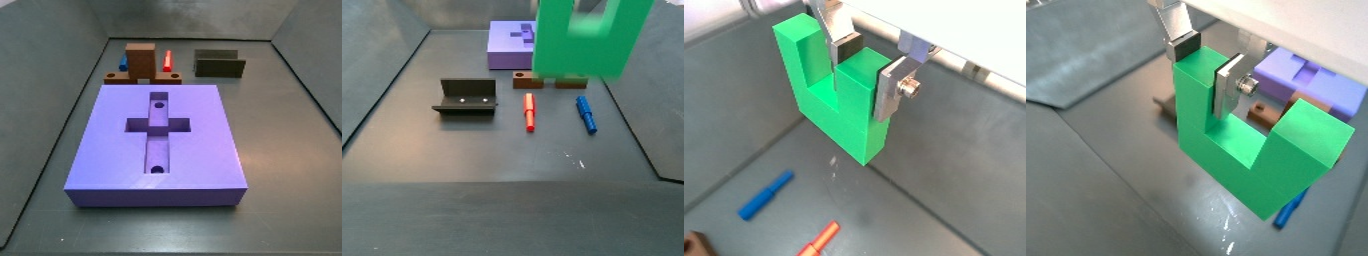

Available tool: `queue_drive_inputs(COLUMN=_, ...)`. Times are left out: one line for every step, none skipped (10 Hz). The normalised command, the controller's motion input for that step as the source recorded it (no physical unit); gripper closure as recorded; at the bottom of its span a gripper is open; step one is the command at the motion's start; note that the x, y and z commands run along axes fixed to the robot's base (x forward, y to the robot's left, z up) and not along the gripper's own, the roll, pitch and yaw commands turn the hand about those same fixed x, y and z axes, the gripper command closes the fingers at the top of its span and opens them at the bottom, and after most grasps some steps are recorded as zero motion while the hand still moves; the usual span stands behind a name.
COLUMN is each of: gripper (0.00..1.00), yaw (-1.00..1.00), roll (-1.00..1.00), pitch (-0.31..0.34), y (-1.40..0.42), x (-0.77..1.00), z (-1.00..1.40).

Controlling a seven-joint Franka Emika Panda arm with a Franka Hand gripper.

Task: Pick up the green object. Move up. Move to above the board. Insert the green object.
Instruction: Move to above the board.

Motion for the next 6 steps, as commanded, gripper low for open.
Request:
queue_drive_inputs(gripper=1.0, yaw=0.01, roll=0.01, pitch=0.082, y=0.0, x=0.02, z=0.36)
queue_drive_inputs(gripper=1.0, yaw=0.11, roll=0.2, pitch=0.261, y=-1.4, x=-0.01, z=0.14)
queue_drive_inputs(gripper=1.0, yaw=0.11, roll=0.21, pitch=0.254, y=-1.4, x=-0.01, z=0.14)
queue_drive_inputs(gripper=1.0, yaw=0.08, roll=0.23, pitch=0.165, y=-1.4, x=-0.02, z=0.14)
queue_drive_inputs(gripper=1.0, yaw=0.03, roll=0.09, pitch=0.051, y=-1.4, x=-0.02, z=0.14)
queue_drive_inputs(gripper=1.0, yaw=0.03, roll=0.06, pitch=0.036, y=-1.4, x=-0.02, z=0.14)
